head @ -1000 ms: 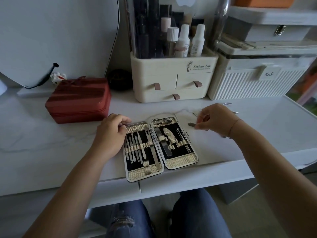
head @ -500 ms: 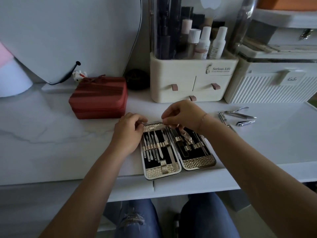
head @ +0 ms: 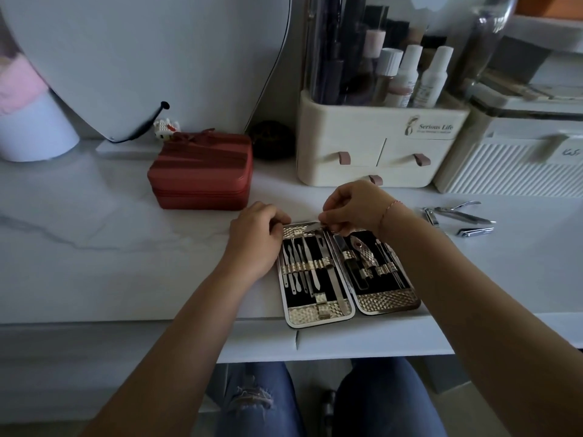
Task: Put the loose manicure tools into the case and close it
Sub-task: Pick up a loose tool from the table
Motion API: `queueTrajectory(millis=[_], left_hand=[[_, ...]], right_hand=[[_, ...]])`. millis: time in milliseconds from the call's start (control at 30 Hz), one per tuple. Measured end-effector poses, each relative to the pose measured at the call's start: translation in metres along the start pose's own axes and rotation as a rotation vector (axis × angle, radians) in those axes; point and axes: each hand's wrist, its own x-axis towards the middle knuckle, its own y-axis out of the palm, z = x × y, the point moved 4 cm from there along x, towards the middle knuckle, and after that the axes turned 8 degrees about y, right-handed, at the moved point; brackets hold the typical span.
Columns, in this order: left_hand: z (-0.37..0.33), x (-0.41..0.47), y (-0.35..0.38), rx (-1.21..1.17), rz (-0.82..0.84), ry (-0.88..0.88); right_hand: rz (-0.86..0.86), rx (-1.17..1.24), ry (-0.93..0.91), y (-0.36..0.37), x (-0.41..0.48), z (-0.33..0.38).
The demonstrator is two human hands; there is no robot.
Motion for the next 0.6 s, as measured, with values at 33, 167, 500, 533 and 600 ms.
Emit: queueTrajectory(millis=[33,167,500,533,600], left_hand=[[0.000,0.000,0.000,0.000,0.004,-0.003],[-0.001,0.000,-0.001,0.001,0.003,-0.017],[-0.002,-0.001,-0.002,-0.024,0.005,-0.044],[-0.001,-0.001,-0.002,-0.029,0.007,-0.045],[-0.001,-0.001,-0.002,-0.034,0.008,-0.043]], right_hand=[[0.003,-0.007,-0.003,0.001,0.000,0.000],[0.021,0.024,-0.020,0.009,-0.003,0.002],[-0.233,-0.451,-0.180,-0.002,-0.018,0.008],[-0.239,-0.442,-0.189,-0.006,-0.019,0.007],[-0.246,-0.446,-0.209,-0.015,-0.022,0.003]])
